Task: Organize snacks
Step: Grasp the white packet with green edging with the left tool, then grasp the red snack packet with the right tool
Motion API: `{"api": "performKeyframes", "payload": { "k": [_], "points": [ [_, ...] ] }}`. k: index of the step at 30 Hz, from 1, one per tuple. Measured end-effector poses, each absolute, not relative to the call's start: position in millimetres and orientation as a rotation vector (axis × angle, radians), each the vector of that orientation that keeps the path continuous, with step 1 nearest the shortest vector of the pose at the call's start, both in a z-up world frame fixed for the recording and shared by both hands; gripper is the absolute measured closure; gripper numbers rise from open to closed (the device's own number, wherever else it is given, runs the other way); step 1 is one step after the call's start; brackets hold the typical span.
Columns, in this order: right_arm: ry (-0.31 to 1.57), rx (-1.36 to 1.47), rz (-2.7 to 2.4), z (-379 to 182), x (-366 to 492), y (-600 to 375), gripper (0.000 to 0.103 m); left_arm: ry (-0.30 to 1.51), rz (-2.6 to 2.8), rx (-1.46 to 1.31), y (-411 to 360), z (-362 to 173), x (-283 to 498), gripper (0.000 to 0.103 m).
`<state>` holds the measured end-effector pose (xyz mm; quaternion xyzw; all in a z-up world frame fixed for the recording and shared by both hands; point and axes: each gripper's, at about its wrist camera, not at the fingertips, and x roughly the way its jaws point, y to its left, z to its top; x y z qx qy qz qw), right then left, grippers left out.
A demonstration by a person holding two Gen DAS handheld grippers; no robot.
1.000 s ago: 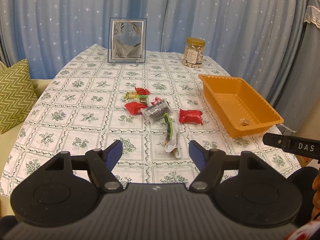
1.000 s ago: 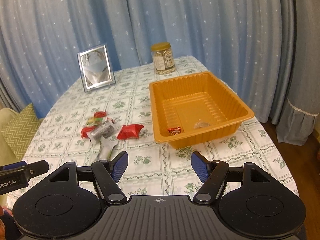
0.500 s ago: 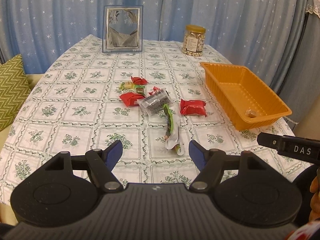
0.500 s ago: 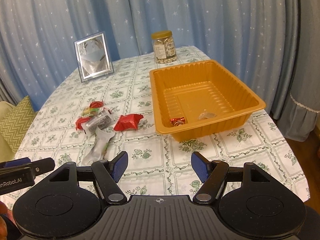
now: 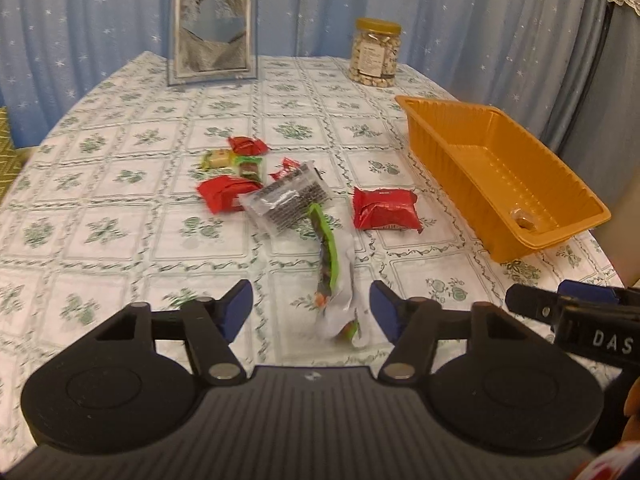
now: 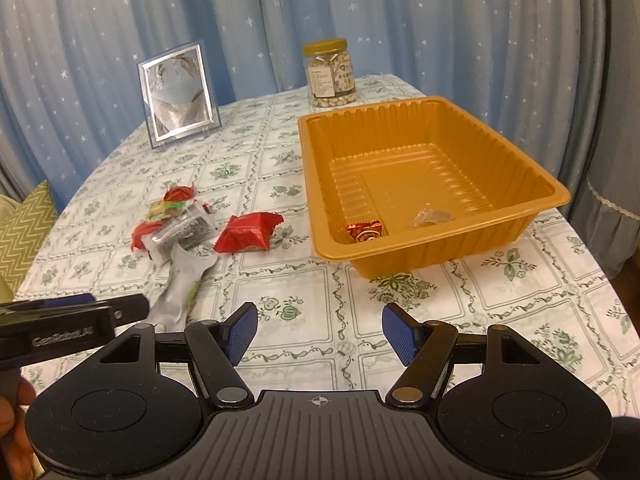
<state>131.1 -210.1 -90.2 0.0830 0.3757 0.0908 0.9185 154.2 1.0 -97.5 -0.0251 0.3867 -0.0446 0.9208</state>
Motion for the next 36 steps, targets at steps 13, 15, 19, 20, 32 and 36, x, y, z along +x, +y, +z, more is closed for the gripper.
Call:
{"api": "performKeyframes", "payload": {
  "k": [13, 15, 19, 20, 32, 36],
  "points": [
    [0.802, 0.152, 0.220, -106, 147, -196, 0.034, 0.842, -0.171, -0.036, -8, -130, 194, 0.079],
    [0.806, 0.152, 0.228, -108, 148, -194, 0.034, 0.839, -0.171, -0.022, -8, -130, 192, 0.079],
    [0.805, 0.142, 0.253, -108, 151, -187, 0.034, 0.826, -0.157, 0.038, -4, -124, 186, 0.080],
    [0.804, 0.135, 0.265, -109, 151, -184, 0.034, 0.816, -0.149, 0.056, 0, -121, 183, 0.080],
    [0.743, 0.045, 0.314, -118, 180, -129, 0.034, 0.739, -0.039, 0.020, 59, -106, 175, 0.081],
    [0.684, -0.018, 0.267, -119, 198, -113, 0.034, 0.730, -0.018, -0.008, 71, -107, 176, 0.083]
  ]
}}
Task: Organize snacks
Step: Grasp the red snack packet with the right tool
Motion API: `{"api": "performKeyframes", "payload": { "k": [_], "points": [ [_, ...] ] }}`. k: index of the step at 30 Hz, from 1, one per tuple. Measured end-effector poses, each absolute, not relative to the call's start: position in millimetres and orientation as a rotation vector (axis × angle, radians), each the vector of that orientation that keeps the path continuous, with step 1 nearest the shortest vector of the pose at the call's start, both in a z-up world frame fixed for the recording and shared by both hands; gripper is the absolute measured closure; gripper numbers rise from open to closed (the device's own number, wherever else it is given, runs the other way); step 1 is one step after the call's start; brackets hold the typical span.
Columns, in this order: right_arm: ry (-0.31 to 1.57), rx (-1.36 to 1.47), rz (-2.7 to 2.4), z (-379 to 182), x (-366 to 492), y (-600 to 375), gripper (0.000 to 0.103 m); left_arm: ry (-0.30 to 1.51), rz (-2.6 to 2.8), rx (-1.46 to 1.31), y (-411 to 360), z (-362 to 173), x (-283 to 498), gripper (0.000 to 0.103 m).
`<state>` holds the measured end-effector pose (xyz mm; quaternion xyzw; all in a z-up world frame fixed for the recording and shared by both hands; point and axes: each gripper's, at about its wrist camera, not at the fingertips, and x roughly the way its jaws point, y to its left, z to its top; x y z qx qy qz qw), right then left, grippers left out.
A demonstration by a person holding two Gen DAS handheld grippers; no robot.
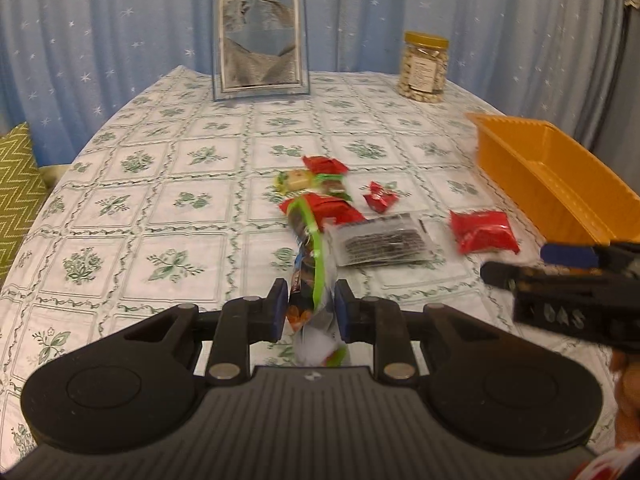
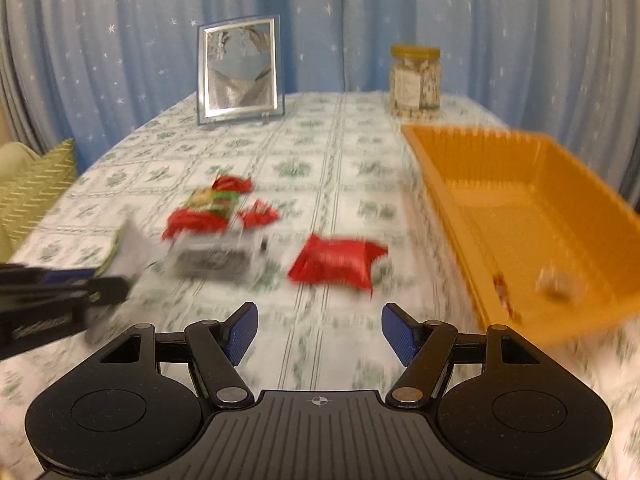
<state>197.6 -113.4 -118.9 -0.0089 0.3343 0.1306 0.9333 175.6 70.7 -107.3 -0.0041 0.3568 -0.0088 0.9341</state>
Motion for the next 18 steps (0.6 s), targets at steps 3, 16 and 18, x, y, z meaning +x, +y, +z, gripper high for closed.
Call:
{"api": "performKeyframes", "payload": {
  "k": [3, 16, 18],
  "points": [
    [0.658, -0.048, 0.218, -121, 214, -105, 0.034, 0.733, -0.025, -0.031, 78, -110, 176, 0.083],
    [0.706, -0.099, 0.135, -145, 249, -84, 0.034, 0.774, -0.045, -0.051, 81, -127, 181, 0.081],
    [0.703, -0.088, 0.135, -146, 248, -85, 0.053, 0.772, -0.042, -0.042, 81, -127, 181, 0.081]
  ]
}}
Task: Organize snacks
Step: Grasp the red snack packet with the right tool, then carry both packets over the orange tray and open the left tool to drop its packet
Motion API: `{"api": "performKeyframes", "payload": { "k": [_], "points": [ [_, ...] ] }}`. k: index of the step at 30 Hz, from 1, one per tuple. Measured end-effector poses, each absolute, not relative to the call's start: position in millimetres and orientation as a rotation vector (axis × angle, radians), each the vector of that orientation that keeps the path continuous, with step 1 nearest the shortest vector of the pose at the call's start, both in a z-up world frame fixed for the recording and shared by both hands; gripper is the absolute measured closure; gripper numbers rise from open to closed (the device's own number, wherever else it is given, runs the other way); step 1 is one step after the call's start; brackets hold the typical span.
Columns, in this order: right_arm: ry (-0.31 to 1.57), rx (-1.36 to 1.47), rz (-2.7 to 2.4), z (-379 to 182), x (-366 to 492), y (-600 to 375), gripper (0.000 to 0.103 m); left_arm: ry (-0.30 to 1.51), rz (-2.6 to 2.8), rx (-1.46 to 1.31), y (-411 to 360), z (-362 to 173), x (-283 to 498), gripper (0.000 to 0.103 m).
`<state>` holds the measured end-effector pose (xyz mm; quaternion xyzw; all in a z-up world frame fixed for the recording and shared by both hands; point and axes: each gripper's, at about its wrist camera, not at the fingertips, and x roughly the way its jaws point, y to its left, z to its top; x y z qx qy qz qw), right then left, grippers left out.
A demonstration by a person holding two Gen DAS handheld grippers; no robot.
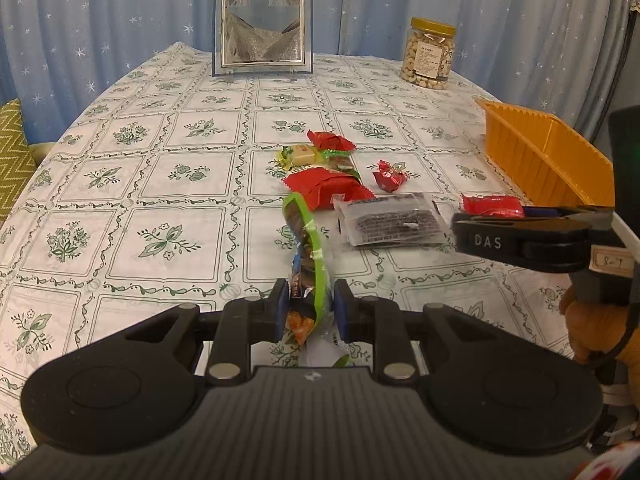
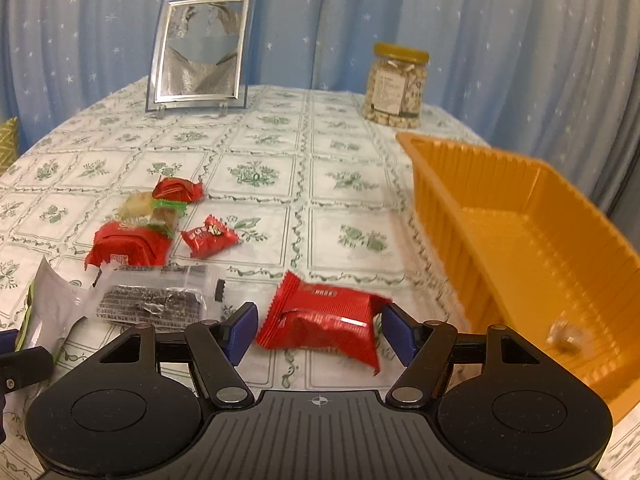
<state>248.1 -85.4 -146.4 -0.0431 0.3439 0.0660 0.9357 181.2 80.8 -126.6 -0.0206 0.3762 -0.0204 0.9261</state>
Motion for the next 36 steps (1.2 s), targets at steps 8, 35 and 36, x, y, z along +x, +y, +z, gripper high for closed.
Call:
{"api": "performKeyframes", "payload": {
  "k": [8, 35, 36],
  "points": [
    [0.702, -0.056, 0.142, -140, 243, -90, 0.061, 0.772, -0.029, -0.050, 83, -128, 185, 0.070],
    [0.667, -0.025, 0.242, -100, 166, -105, 0.062, 0.724, 0.044, -0.051, 63, -85, 148, 0.080],
    [0.664, -0.020, 0.242, -97, 161, -108, 0.062, 0.717, 0.046, -0.060, 61, -80, 143, 0.080]
  ]
}}
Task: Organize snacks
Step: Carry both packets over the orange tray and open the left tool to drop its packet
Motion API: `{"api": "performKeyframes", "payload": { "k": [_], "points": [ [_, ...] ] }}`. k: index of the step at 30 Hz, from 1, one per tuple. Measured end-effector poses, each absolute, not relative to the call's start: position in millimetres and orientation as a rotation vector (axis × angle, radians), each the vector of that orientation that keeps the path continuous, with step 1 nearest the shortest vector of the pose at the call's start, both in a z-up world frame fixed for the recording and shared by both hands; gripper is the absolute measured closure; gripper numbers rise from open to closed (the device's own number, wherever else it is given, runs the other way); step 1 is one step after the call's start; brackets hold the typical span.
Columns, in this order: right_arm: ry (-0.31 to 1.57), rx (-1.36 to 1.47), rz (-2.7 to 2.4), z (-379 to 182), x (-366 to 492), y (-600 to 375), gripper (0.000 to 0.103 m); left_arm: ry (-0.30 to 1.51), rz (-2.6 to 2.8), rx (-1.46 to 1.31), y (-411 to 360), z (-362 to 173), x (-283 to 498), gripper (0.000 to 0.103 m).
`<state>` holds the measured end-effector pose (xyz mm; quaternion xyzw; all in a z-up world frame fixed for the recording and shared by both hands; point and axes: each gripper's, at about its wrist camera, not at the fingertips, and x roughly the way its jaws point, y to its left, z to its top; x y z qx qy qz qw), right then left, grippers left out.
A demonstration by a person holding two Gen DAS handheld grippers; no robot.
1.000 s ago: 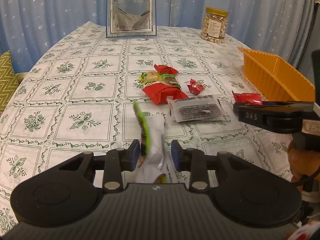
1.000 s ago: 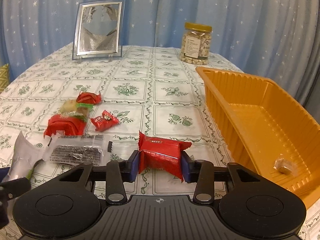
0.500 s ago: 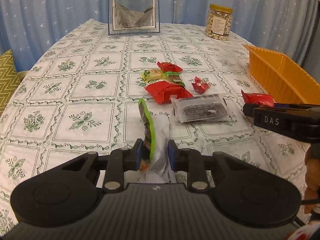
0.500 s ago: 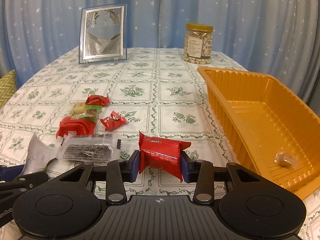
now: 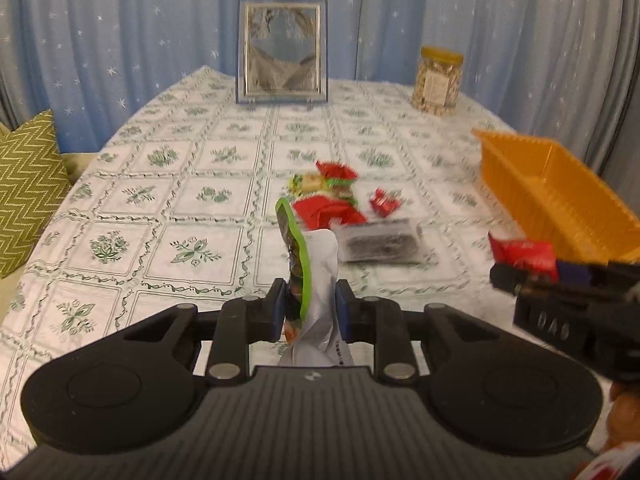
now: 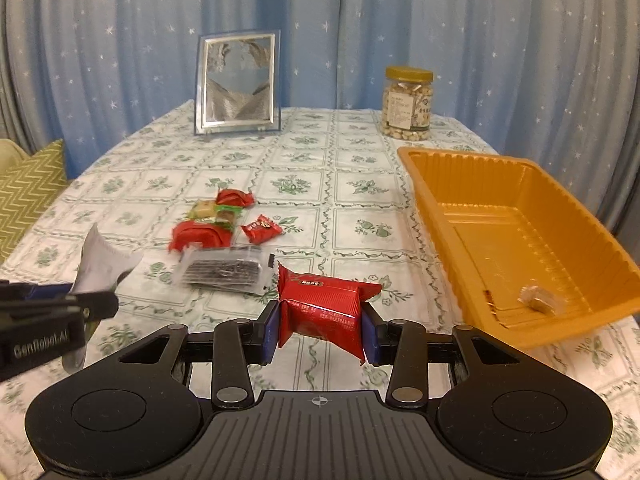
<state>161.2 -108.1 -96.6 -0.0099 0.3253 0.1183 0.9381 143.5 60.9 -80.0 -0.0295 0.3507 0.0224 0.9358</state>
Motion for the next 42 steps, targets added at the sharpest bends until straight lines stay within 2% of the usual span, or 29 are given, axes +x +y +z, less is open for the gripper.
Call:
{"api": "performKeyframes", "payload": {
  "k": [8, 20, 42],
  "points": [
    [0.658, 0.002, 0.234, -73, 130, -132, 0.062, 0.697, 0.053, -0.097, 40, -47, 116, 0.080],
    [0.631, 0.035, 0.206, -49, 98, -164, 0.062, 0.675, 0.028, -0.090, 12, -24, 88, 0.080],
    [0.626, 0.141, 0.072, -22, 121, -232, 0.062, 0.644, -0.119, -0.080, -43, -3, 117, 0.080]
  ]
}}
